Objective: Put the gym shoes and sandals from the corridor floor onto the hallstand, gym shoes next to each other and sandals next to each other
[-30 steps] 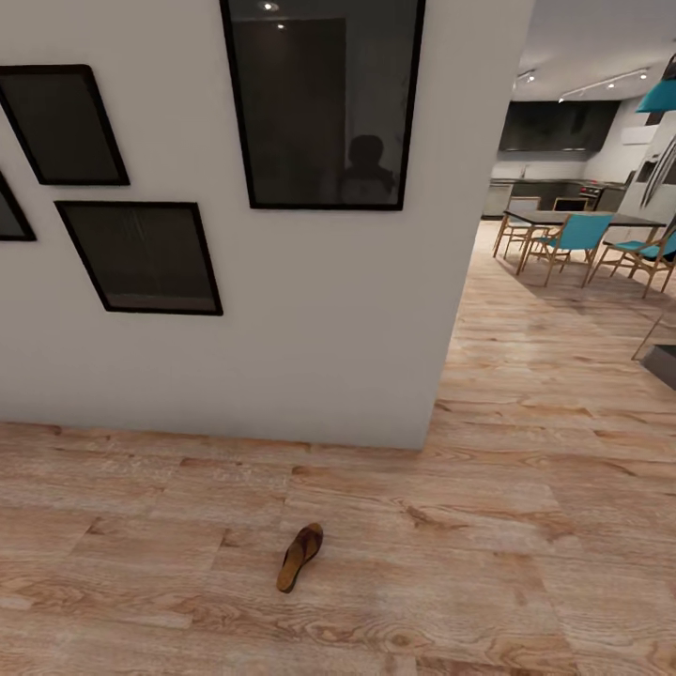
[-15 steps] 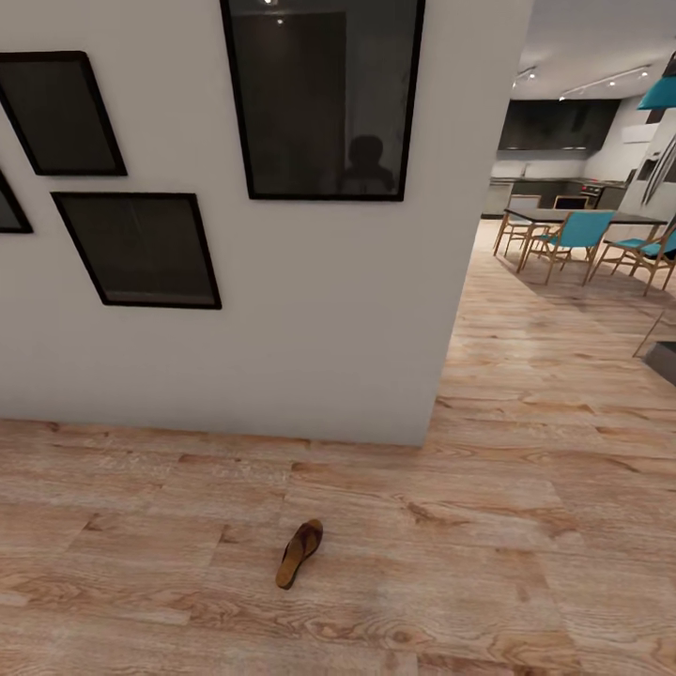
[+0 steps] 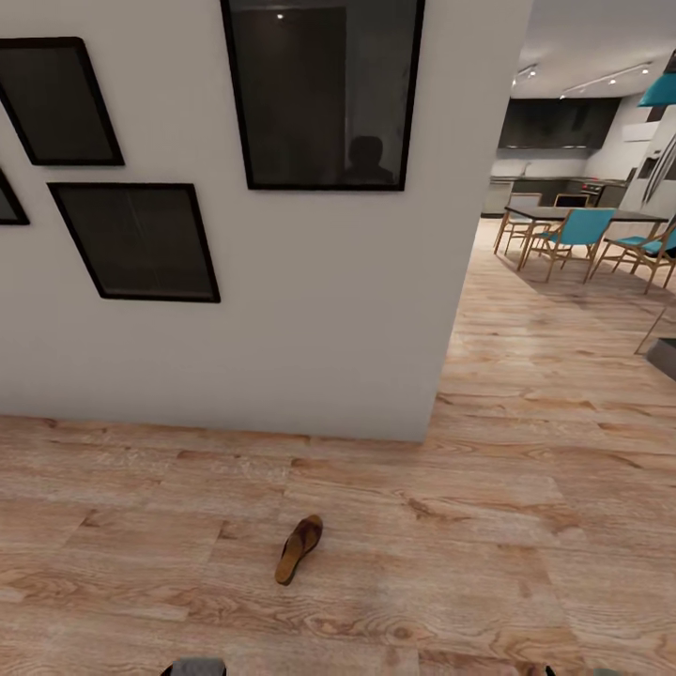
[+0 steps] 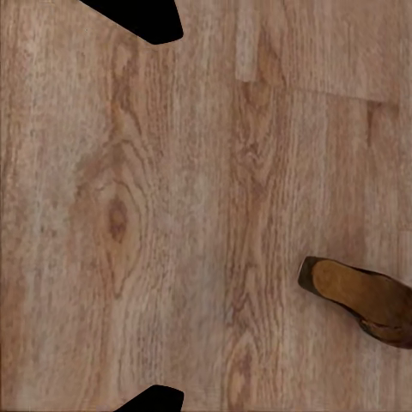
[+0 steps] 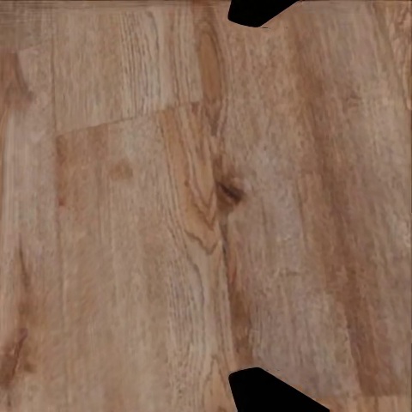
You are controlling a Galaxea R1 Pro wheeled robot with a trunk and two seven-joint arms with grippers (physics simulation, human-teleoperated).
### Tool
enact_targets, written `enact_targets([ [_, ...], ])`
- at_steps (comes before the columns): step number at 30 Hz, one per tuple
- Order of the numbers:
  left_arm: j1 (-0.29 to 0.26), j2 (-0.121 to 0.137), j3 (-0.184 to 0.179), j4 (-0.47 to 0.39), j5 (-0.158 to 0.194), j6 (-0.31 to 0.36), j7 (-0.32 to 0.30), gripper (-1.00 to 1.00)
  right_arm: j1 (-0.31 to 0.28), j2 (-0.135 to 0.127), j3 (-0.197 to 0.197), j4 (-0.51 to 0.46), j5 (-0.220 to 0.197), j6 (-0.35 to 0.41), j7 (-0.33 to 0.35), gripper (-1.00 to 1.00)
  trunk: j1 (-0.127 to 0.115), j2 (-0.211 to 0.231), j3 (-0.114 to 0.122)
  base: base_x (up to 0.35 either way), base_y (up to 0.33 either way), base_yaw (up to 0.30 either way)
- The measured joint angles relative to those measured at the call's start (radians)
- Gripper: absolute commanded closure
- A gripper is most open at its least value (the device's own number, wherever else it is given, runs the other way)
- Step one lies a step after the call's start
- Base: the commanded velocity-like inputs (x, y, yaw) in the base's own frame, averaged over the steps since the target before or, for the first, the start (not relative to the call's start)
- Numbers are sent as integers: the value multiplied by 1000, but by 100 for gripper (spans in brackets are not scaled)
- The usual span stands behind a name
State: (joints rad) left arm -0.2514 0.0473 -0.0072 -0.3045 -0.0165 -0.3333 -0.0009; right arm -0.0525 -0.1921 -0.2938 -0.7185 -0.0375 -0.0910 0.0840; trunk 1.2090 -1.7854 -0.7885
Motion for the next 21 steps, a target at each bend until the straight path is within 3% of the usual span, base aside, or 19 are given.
enact_targets([
  [5,-123,0,-5,-4,-5,25,-5,-100,-73,-10,-3,-168,1,8,1,-100,19,-35,-15,0,0,0],
  [12,-214,-6,-9,-9,-7,141,-8,-100,-128,-16,-5,-243,-1,34,4,-100,46,-84,-38,0,0,0],
  [15,-227,-7,-12,-9,-14,173,-9,-100,-135,-16,-6,-256,-1,40,5,-100,58,-105,-47,0,0,0],
  [21,-233,-4,-25,-6,-37,199,-11,-100,-141,-17,-4,-282,-1,49,8,-100,58,-105,-47,0,0,0],
])
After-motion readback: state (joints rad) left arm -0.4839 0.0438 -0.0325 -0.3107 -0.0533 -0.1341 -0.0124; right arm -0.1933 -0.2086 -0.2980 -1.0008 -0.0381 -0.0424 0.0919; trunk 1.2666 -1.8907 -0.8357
